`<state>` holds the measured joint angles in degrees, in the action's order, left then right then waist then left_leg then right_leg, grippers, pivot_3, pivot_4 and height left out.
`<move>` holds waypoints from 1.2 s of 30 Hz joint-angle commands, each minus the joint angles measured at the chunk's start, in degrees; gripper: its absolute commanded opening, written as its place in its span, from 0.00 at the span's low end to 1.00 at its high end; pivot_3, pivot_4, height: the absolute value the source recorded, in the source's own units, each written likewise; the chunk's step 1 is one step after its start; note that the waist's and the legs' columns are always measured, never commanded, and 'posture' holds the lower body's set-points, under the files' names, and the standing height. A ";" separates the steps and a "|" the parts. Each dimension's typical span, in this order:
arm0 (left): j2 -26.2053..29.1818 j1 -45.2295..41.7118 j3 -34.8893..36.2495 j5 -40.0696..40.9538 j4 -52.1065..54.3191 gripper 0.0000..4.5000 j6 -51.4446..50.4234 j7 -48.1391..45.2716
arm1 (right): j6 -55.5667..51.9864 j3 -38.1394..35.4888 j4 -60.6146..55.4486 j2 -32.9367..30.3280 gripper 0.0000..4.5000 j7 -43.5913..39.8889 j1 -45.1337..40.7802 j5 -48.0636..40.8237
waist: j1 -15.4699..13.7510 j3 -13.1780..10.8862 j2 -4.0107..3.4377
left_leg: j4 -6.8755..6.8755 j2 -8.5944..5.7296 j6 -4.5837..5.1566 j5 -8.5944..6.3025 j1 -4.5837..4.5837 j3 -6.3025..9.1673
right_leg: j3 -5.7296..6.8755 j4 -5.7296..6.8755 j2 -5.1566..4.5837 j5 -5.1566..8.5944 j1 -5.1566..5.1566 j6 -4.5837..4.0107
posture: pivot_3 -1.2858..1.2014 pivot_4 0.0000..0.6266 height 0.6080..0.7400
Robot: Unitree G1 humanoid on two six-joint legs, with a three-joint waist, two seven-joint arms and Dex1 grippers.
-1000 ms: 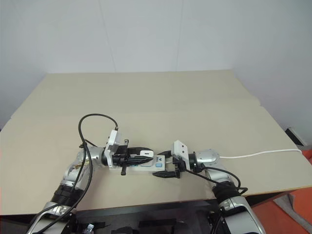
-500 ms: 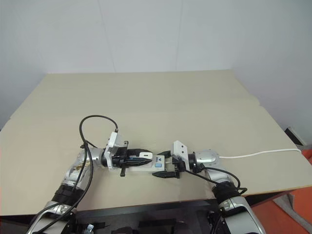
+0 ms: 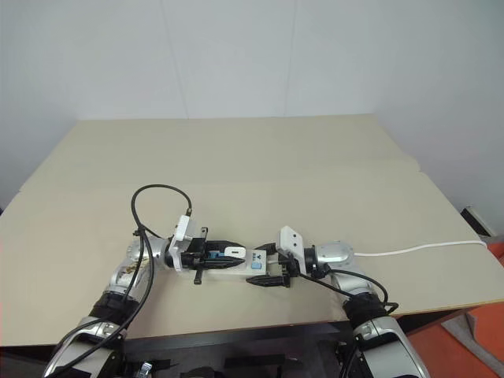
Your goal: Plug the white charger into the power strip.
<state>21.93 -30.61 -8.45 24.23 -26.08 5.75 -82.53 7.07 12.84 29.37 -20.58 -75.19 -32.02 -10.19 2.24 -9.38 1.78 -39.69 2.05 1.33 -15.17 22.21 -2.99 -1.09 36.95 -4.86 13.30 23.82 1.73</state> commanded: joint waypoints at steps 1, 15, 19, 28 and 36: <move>3.49 0.97 1.25 -4.40 -5.17 0.23 0.41 2.04 | -0.77 0.76 -0.40 -1.80 0.76 -1.93 0.89 0.70 | -0.02 0.11 -0.09 | 0.00 0.00 0.01 0.00 -0.01 0.00 | 0.00 -0.01 0.00 0.00 -0.02 0.00 | 0.52 0.24 1.00; 5.82 3.12 -1.06 -4.65 -2.09 0.23 -4.03 1.61 | -0.97 1.19 -0.49 -2.06 0.76 -2.16 0.66 0.59 | 0.19 0.25 -0.21 | 0.09 0.02 0.16 -0.11 -0.35 0.04 | 0.06 -0.26 0.01 0.03 -0.43 0.03 | 0.52 0.24 1.00; 6.20 3.25 -1.46 -4.78 -1.42 0.23 -4.89 1.79 | -0.93 1.23 -0.42 -2.04 0.76 -2.12 0.67 0.61 | 0.20 0.25 -0.21 | 0.10 0.02 0.16 -0.11 -0.36 0.04 | 0.06 -0.26 0.01 0.03 -0.43 0.03 | 0.52 0.24 1.00; 7.00 3.00 -2.24 -5.63 -0.30 0.66 -6.43 2.09 | -0.93 1.29 -0.49 -1.98 0.76 -1.92 0.69 0.47 | -0.15 0.37 -0.42 | 0.30 -0.01 0.16 -0.11 -0.61 0.01 | 0.03 -0.34 -0.01 0.06 -0.61 0.03 | 0.52 0.24 1.00; 6.36 2.68 -1.09 -5.35 0.14 1.00 -6.31 1.10 | -0.88 1.35 -0.75 -1.94 0.76 -1.82 0.90 0.29 | -0.79 0.40 -0.47 | 0.37 -0.08 0.16 -0.11 -0.71 -0.05 | 0.03 -0.38 -0.08 0.07 -0.70 0.04 | 0.52 0.24 1.00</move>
<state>28.51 -29.42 -8.46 20.34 -24.28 0.95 -80.99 6.64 13.49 29.21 -22.22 -75.74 -31.79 -10.28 1.45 -8.98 1.31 -39.31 1.98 1.49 -15.28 21.50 -3.06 -1.06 36.57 -4.94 13.37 23.11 1.77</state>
